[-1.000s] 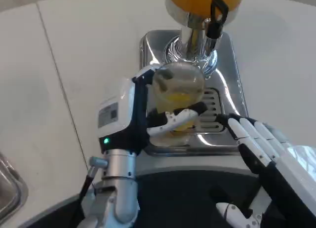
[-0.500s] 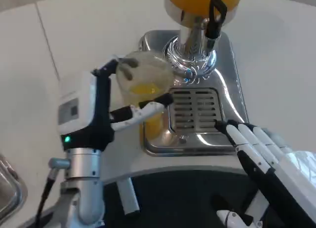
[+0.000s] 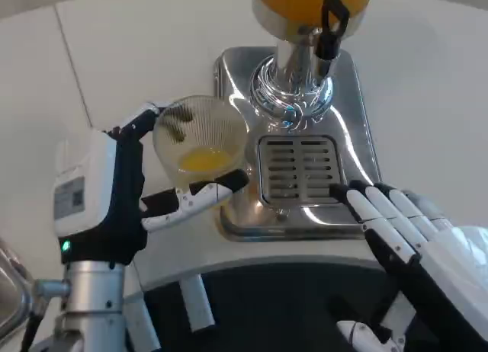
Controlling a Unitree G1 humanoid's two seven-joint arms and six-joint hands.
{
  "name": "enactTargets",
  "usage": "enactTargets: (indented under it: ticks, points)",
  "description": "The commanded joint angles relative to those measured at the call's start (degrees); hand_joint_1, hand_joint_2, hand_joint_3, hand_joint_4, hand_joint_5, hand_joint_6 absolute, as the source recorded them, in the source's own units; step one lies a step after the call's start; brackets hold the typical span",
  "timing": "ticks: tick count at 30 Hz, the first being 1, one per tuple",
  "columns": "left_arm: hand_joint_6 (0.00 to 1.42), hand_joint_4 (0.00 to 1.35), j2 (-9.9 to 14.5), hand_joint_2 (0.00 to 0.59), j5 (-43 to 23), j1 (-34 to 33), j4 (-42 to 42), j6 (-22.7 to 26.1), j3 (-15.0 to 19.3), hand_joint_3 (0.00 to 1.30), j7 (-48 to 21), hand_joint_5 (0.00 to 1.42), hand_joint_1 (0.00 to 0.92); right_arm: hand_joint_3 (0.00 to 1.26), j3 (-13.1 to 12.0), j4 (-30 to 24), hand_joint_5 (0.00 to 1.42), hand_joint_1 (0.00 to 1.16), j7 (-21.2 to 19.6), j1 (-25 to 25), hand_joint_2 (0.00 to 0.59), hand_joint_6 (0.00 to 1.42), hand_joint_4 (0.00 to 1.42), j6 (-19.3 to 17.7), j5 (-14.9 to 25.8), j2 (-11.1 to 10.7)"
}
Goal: Grasp the cup under the faucet to collect the drink, then remove the cup.
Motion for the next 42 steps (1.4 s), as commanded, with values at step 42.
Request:
enactTargets:
  ticks: [42]
  points:
    - [1.42, 1.17, 0.2, 0.0, -3.0, 27.3, -23.5, -17.7, 9.7, 1.16, -11.0, 1.42, 0.774, 0.0, -9.4, 8.3, 0.0, 0.01, -14.5, 9.0, 0.577, 0.0, 0.0, -27.8, -0.9, -4.2]
